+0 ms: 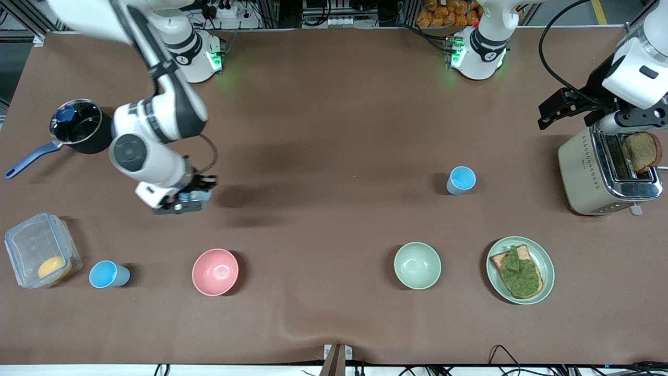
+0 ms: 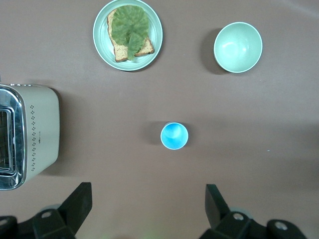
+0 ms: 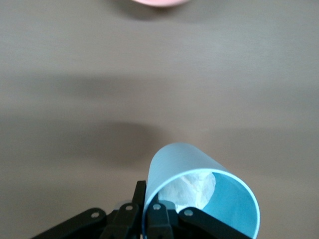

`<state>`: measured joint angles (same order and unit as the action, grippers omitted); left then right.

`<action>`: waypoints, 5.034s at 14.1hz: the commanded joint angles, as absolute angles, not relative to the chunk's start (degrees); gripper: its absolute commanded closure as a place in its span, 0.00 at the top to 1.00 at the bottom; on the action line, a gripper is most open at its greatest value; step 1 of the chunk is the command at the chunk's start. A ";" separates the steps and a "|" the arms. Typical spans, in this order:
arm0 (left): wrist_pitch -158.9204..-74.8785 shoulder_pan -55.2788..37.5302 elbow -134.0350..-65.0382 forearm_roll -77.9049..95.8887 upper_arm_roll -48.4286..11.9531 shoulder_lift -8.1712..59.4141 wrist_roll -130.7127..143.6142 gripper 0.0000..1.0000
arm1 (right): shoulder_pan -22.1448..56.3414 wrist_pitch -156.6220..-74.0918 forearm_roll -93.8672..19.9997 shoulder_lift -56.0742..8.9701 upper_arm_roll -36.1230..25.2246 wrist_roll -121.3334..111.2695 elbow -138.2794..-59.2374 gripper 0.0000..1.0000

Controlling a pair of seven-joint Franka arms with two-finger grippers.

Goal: Stack blue cups with both arms
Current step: 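Close the right gripper on the blue cup's rim and lift it, then carry the blue cup with the right gripper toward the table middle, then set the blue cup down, open the right gripper and withdraw, then lower the left gripper onto the other blue cup near the toaster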

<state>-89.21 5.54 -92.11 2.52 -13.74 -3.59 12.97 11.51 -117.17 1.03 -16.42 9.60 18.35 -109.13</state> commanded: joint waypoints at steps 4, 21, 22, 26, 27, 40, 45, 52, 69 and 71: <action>-88.42 5.71 -91.05 3.96 -13.71 -3.34 13.45 1.00 | 29.24 -113.20 1.76 -28.09 8.96 39.43 -92.23 0.00; -88.42 5.54 -91.05 3.96 -13.80 -3.43 13.45 1.00 | 44.04 -120.95 7.47 -42.03 8.44 59.77 -79.37 1.00; -88.33 5.54 -90.88 3.96 -14.23 -3.43 13.53 1.00 | 43.16 -117.63 7.47 -39.66 8.44 59.77 -79.37 1.00; -88.42 4.83 -90.18 3.87 -14.50 -3.43 13.45 1.00 | 34.83 -111.36 7.12 -28.41 8.61 55.49 -83.66 1.00; -88.33 4.75 -90.18 3.78 -14.50 -3.34 13.71 1.00 | 31.50 -110.92 6.60 -26.47 8.70 50.67 -84.45 1.00; -91.14 5.54 -90.00 -2.35 -15.38 5.00 13.36 1.00 | 2.13 -95.28 3.43 -6.96 8.61 12.92 -91.14 1.00; -92.19 4.13 -91.49 -7.73 -17.75 8.53 13.62 1.00 | -3.24 -99.32 3.43 0.35 8.44 8.03 -95.36 1.00; -111.06 4.31 -106.06 -3.26 -18.45 9.75 12.57 1.00 | -10.81 -90.80 -3.69 -1.23 8.53 -5.45 -88.07 1.00; -142.29 0.79 -128.75 -2.81 -20.13 14.50 13.62 1.00 | -11.51 -89.39 -1.32 0.18 8.88 -3.08 -89.21 1.00; -142.82 0.79 -129.55 -2.46 -20.21 14.41 13.71 1.00 | -11.51 -89.30 -1.23 1.05 9.05 -3.43 -89.12 1.00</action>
<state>-141.22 0.81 -128.00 -3.50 -19.87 15.21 13.30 -10.28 -89.36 -1.74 -0.68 7.80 -3.79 -88.99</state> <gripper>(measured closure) 0.000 0.000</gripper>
